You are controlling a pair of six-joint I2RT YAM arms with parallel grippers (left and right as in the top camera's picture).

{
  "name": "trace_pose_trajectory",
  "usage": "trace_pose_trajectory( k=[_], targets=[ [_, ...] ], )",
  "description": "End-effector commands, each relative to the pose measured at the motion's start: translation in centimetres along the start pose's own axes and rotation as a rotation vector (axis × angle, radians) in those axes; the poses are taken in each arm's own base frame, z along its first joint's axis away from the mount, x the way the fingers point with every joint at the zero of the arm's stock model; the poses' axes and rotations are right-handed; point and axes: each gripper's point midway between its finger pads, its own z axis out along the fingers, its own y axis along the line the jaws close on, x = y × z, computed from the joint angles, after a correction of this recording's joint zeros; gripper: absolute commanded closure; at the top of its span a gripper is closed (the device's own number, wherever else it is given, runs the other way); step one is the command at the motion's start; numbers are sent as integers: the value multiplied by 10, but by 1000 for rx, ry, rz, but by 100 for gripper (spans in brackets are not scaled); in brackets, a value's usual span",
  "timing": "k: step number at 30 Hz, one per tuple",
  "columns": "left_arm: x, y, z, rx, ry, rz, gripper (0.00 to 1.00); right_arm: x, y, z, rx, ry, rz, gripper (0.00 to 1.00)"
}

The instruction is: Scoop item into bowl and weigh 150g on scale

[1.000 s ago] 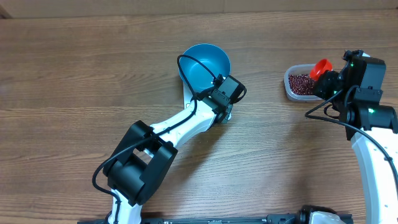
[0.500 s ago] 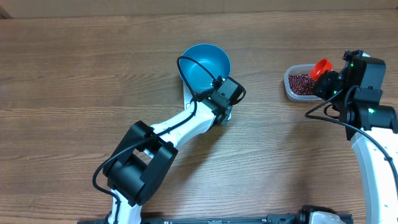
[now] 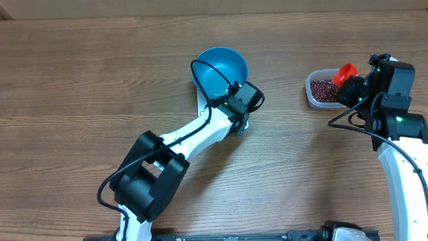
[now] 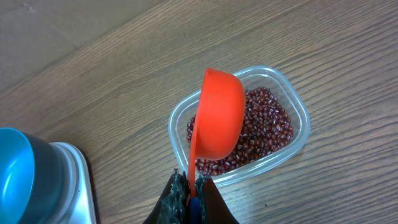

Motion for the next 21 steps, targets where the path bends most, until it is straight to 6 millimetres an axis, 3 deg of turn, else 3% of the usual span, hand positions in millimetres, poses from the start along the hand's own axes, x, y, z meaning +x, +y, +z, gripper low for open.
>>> trace_pose_trajectory(
  k=[1, 4, 6, 15, 16, 17, 18, 19, 20, 21],
  targets=[
    [-51, -3, -66, 62, -161, -19, 96, -11, 3, -7, -10, -29, -4, 96],
    [-56, 4, -98, 75, -193, -38, 96, -10, 3, -7, -9, -26, -4, 96],
    [-50, 12, -114, 74, -179, -86, 96, -9, 3, -7, -8, -23, -4, 96],
    [6, 52, -135, 3, 25, -236, 96, -4, 1, -6, -1, -2, -2, 96],
    [10, 53, -135, 1, 42, -232, 89, -4, 1, -6, 0, -2, -2, 96],
    [12, 53, -135, 7, 56, -223, 71, -4, 1, -6, 0, -2, -2, 96],
    [16, 51, -135, 24, 73, -197, 51, -4, 1, -6, 0, -2, -2, 96],
    [18, 48, -135, 45, 88, -175, 21, -4, 1, -6, -1, -1, -2, 97],
    [21, 42, -136, 77, 103, -147, 0, -3, 1, -6, 0, 1, -2, 96],
    [23, 38, -136, 103, 116, -129, 1, -3, 1, -6, 1, 4, -2, 96]
  ],
)
